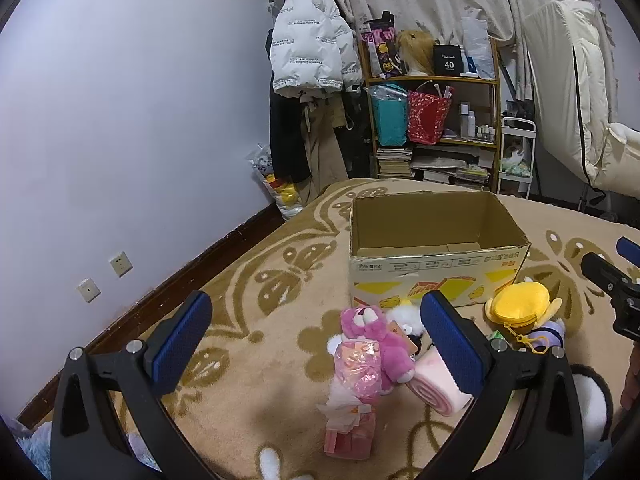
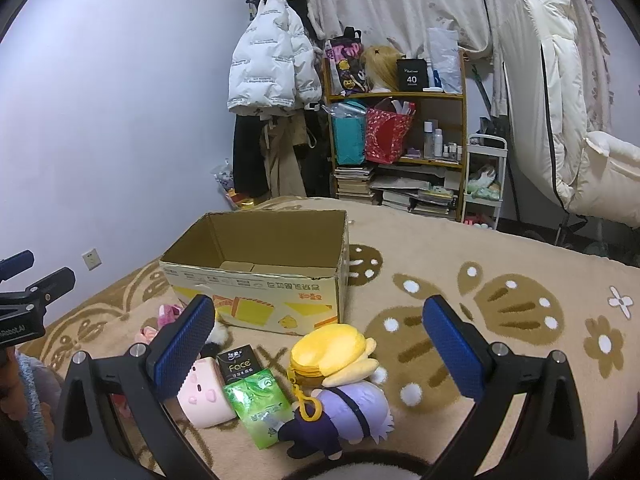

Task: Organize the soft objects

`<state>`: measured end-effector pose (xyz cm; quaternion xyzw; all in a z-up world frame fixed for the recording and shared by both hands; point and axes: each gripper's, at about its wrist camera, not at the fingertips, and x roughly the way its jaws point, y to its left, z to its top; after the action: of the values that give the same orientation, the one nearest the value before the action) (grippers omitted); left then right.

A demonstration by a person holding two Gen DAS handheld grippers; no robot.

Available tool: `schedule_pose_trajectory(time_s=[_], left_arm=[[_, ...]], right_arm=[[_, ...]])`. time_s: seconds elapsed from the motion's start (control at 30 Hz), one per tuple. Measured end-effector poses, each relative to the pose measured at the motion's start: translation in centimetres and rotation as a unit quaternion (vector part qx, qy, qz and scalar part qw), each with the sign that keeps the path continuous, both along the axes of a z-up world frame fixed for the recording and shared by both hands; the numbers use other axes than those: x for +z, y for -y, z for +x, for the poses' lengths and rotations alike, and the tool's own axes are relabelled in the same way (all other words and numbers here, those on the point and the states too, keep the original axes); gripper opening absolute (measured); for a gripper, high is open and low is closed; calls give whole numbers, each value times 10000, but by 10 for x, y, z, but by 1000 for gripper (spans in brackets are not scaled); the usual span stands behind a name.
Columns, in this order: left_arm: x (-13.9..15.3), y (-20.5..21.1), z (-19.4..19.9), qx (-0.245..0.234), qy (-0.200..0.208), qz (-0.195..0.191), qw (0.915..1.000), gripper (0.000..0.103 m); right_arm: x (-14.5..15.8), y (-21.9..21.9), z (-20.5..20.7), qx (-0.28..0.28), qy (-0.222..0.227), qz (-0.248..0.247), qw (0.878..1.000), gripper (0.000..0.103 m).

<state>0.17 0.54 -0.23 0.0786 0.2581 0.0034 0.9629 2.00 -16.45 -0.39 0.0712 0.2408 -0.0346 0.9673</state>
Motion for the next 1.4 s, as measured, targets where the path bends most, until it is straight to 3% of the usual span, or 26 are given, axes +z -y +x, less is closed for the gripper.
schedule_pose_trajectory(time_s=[1.4], left_arm=[[-5, -8, 3, 32, -14, 55, 10000, 103]], right_arm=[[-1, 4, 1, -47, -46, 22, 10000, 103]])
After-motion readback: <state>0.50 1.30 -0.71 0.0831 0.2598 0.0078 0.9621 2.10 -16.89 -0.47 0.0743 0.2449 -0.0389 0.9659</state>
